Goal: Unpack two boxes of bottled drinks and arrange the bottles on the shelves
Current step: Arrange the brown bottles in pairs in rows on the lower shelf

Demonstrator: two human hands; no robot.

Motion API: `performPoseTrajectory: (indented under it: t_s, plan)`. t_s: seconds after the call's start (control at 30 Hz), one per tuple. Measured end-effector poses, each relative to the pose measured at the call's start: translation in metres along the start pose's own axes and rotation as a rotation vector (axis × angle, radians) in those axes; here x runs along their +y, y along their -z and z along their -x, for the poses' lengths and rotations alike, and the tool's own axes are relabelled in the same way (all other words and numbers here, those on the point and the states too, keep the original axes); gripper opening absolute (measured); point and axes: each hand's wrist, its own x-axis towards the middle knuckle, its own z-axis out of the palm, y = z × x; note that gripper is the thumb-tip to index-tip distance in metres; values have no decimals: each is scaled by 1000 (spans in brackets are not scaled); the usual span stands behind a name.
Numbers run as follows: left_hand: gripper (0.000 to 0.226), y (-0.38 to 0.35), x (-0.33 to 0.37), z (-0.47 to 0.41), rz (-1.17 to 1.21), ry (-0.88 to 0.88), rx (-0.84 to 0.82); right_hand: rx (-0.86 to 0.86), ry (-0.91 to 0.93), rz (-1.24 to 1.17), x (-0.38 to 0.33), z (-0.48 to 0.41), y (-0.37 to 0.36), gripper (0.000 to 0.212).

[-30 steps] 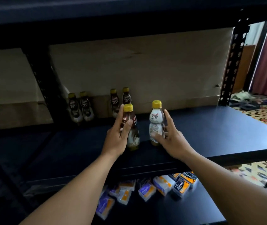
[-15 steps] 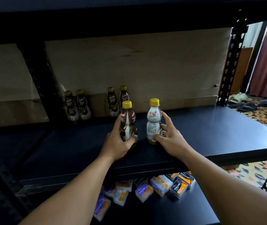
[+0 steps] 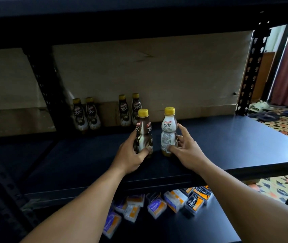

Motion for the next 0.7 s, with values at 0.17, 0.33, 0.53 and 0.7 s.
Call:
performPoseTrajectory:
  t_s: [0.17,0.33,0.53,0.7]
  plan:
    - [96,0,0,0,48,68,3,-6,-20,-26,0,1,0,84]
    - [103,-1,-6,-4,83,97,0,-21,-9,-18,1,0,0,82]
    - [104,-1,-9,-6,110,103,-30,46,24,90,-5,4,1,96]
    - [101,-1,-10,-7,92,104,-30,73,-3,43,-5,5,3,83]
